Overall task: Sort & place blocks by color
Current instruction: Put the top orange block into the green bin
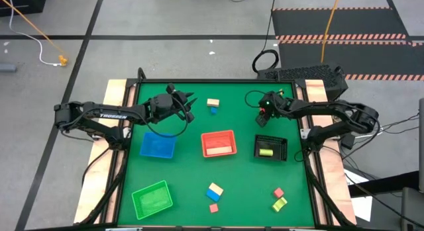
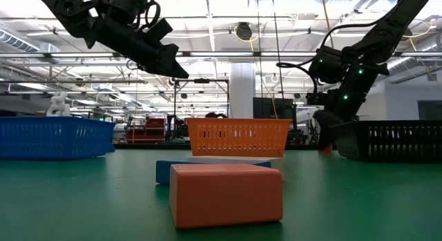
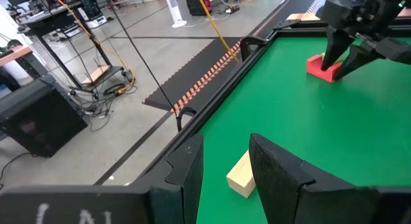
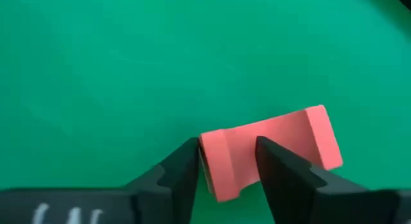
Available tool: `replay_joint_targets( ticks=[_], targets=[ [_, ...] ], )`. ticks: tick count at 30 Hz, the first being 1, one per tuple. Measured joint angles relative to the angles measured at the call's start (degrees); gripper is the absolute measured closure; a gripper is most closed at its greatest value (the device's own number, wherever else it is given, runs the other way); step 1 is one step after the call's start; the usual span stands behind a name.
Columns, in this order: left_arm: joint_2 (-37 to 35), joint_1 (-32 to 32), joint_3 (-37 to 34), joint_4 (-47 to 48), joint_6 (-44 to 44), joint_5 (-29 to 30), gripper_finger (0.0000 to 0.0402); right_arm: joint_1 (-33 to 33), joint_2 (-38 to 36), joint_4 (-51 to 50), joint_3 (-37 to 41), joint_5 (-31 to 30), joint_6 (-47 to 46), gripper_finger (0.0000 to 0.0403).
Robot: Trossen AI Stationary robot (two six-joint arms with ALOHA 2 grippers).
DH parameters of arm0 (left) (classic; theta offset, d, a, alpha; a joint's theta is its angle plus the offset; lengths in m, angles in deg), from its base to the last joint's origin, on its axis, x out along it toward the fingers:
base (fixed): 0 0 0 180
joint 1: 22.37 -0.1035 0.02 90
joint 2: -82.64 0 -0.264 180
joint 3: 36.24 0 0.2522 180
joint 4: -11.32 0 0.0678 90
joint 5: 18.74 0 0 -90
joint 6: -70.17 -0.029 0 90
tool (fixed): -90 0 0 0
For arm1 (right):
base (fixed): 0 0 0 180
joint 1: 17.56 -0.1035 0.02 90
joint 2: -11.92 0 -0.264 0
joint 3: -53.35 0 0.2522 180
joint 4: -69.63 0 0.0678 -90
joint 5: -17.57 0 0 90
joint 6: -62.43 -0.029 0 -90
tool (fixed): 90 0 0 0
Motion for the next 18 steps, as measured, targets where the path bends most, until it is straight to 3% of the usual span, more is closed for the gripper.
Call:
replay_joint_targets(
  ticks=[10,18],
  targets=[
    [0.0,0.02,0.0,0.08,0.23,0.0,0.0275,-0.02,0.01,-0.2,-0.13,-0.04,0.19,0.0373],
    [0.0,0.02,0.0,0.05,0.32,0.0,0.0275,-0.02,-0.64,-0.46,-0.05,0.07,-0.26,0.0374]
  ],
)
